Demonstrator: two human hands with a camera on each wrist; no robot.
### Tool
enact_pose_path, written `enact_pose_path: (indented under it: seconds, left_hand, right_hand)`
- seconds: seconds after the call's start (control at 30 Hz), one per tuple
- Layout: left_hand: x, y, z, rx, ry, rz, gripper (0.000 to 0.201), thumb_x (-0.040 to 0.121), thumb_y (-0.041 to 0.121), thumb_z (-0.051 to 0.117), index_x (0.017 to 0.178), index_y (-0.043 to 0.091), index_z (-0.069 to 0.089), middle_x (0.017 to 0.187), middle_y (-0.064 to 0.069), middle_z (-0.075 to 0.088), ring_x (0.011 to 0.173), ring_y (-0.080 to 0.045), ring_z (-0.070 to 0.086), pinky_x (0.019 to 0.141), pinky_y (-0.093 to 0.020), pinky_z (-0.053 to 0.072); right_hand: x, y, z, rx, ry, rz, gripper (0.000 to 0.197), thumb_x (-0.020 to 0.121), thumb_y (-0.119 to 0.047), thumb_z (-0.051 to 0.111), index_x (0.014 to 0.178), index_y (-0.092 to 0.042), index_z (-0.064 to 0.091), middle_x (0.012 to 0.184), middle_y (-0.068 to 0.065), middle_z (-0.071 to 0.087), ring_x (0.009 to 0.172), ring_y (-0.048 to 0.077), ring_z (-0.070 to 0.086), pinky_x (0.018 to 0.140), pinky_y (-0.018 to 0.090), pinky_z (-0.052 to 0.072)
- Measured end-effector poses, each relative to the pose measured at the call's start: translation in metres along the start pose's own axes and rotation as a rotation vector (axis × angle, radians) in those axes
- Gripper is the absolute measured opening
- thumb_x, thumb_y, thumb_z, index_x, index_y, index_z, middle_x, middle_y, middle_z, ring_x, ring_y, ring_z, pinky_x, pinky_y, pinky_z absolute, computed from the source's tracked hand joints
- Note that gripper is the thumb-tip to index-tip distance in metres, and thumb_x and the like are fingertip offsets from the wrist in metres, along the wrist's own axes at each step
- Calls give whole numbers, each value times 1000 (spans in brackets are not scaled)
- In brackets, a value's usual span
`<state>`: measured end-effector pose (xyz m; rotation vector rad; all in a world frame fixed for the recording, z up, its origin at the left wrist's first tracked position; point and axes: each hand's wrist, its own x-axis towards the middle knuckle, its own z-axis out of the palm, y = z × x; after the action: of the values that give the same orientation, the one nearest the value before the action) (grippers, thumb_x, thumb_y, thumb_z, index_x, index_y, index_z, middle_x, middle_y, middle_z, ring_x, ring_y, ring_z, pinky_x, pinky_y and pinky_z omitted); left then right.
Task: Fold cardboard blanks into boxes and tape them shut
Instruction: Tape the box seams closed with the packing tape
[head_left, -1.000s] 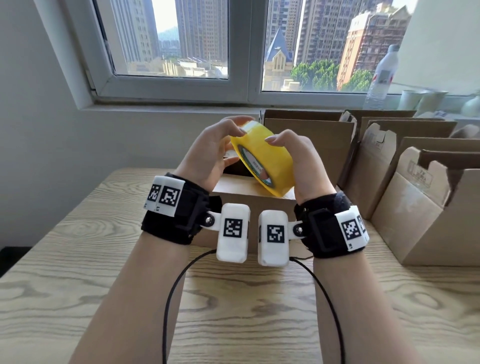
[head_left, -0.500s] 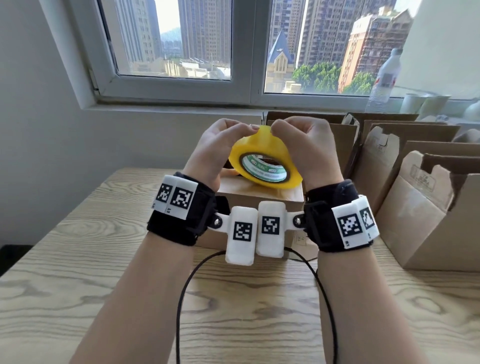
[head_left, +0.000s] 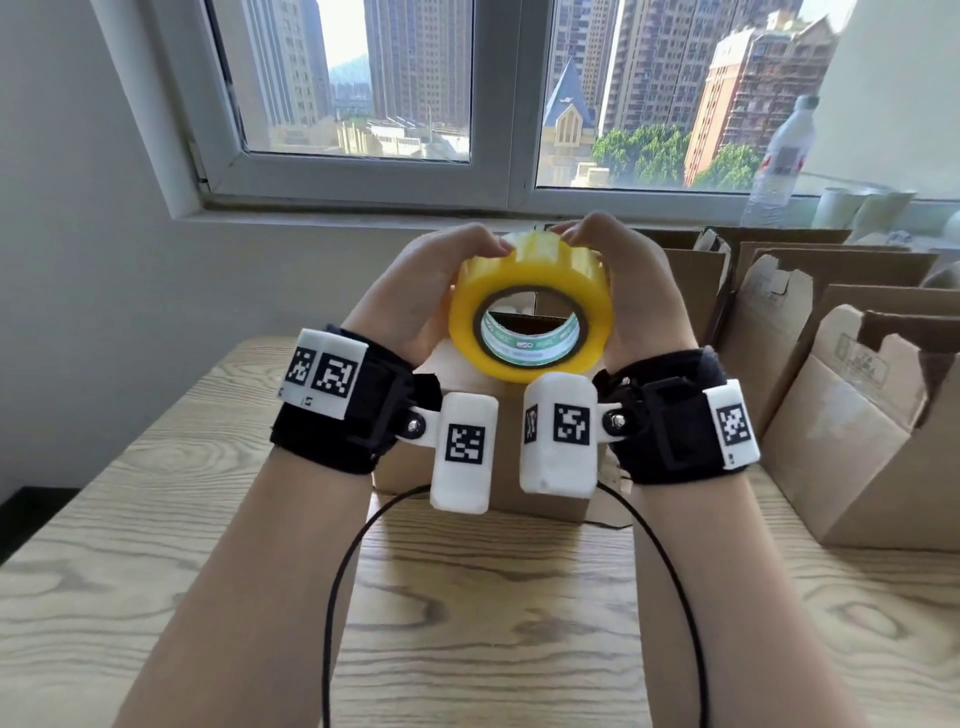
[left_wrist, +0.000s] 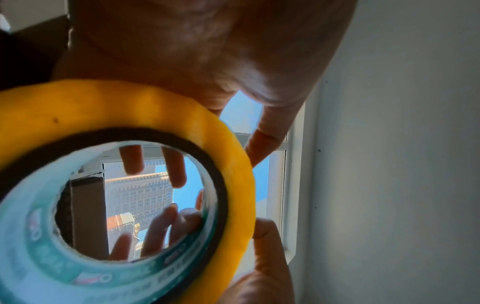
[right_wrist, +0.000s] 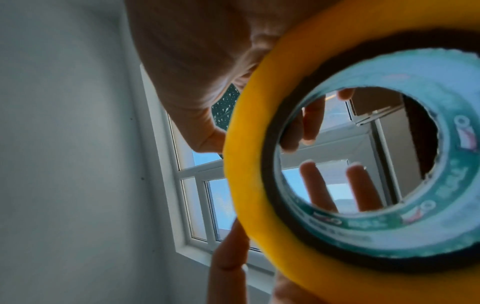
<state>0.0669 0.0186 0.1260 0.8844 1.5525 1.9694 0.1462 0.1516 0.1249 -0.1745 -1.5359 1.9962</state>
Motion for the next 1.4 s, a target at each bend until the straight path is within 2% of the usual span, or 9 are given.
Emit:
enact_pose_path:
  seconds: [0.1, 0.2, 0.33, 0.5, 0.6, 0.7, 0.9, 1.17, 1.4]
  left_hand:
    - [3, -5, -1, 31, 47, -48, 12, 68, 28, 66, 75, 19, 71, 72, -6, 62, 68, -21, 60, 74, -32, 48]
    - [5, -7, 3, 1, 72, -45, 14, 72, 25, 69, 83, 16, 70, 78, -8, 64, 65, -22, 61, 70, -30, 51]
    - [7, -7, 8, 20, 11, -70, 36, 69, 25, 70, 102, 11, 67, 95, -15, 64, 80, -27, 61, 77, -35, 50]
    - [6, -8, 6, 55, 45, -19, 22, 68, 24, 61, 88, 15, 62, 93, -14, 57, 84, -29, 55, 77, -37, 44]
    - [4, -12, 1, 49, 28, 6, 24, 72, 21, 56, 92, 14, 66, 91, -13, 60, 88, -29, 56, 81, -38, 42]
    - [4, -14, 1, 56, 19, 14, 29, 73, 21, 55, 99, 12, 64, 88, -11, 63, 80, -25, 63, 75, -34, 44]
    - [5, -8, 10, 162, 12, 32, 19, 72, 25, 61, 86, 12, 60, 79, -11, 62, 73, -26, 64, 63, -27, 49]
    - [6, -5, 18, 224, 43, 8, 22, 69, 30, 67, 83, 14, 65, 70, -8, 66, 58, -23, 64, 55, -26, 51]
    - [2, -8, 15, 251, 66, -6, 29, 67, 35, 59, 81, 10, 64, 64, -10, 64, 52, -22, 59, 55, -26, 48]
  right_hand:
    - [-3, 5, -2, -131, 59, -92, 16, 64, -24, 68, 70, -10, 65, 74, 12, 51, 73, 26, 48, 71, 42, 44]
    - [-5, 0, -1, -416, 129, -238, 12, 67, -29, 65, 69, -22, 75, 74, -3, 71, 79, 23, 66, 83, 48, 56]
    - [-9, -5, 6, -524, 32, -369, 20, 80, -9, 63, 72, -21, 77, 72, -8, 73, 72, 4, 64, 73, 25, 53]
    - [-3, 4, 2, -462, 63, -367, 19, 80, -11, 61, 73, -18, 77, 73, -3, 72, 71, 10, 62, 70, 33, 53]
    - [1, 5, -3, -424, 58, -362, 21, 83, -6, 60, 75, -16, 76, 76, 1, 72, 73, 11, 62, 71, 31, 51]
    - [3, 7, -5, -390, 60, -364, 20, 79, -10, 58, 74, -18, 76, 79, 5, 73, 73, 13, 61, 71, 31, 50]
    - [3, 6, -10, -294, 4, -291, 20, 73, -14, 58, 68, -23, 76, 79, 7, 69, 79, 24, 58, 76, 41, 49]
    - [-5, -1, -10, -220, -51, -233, 29, 93, 2, 45, 81, -13, 66, 79, 5, 70, 75, 17, 62, 71, 31, 51]
    - [1, 5, -3, -282, -63, -272, 24, 86, -7, 47, 76, -17, 66, 78, 5, 69, 79, 23, 61, 75, 38, 49]
